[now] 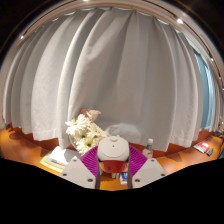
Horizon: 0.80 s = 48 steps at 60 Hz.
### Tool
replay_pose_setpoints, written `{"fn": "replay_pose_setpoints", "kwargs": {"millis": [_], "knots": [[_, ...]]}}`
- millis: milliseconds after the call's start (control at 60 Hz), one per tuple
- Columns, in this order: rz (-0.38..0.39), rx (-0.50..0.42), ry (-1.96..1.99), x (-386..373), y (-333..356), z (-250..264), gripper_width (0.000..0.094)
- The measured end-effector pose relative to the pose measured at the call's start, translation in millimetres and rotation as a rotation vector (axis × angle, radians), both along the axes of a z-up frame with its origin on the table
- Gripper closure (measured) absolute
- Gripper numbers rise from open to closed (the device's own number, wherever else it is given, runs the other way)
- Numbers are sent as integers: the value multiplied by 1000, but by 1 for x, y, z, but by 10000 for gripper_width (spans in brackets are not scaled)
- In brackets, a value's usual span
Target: Unplug charger
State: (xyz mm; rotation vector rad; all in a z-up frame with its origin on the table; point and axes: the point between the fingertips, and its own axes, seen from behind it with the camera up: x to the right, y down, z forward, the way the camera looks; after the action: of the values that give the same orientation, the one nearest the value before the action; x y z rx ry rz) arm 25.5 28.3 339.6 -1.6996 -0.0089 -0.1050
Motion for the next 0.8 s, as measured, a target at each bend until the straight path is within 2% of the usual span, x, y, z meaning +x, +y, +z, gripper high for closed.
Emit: {"fn": "replay_pose_setpoints", "kwargs": {"millis": [100, 167, 283, 400, 483, 567, 650, 717, 800], "knots": [[-69, -82, -7, 58, 9, -49, 564], [-105, -216, 18, 87, 8, -116, 551], [-80, -393, 81, 100, -6, -221, 539], [-41, -485, 100, 97, -21, -284, 540], [-19, -537, 90, 93, -27, -310, 506], [-30, -499, 115, 94, -20, -306, 469], [-37, -514, 144, 96, -17, -306, 435], [-23, -544, 145, 94, -17, -309, 310], [-27, -526, 119, 94, -13, -295, 288]]}}
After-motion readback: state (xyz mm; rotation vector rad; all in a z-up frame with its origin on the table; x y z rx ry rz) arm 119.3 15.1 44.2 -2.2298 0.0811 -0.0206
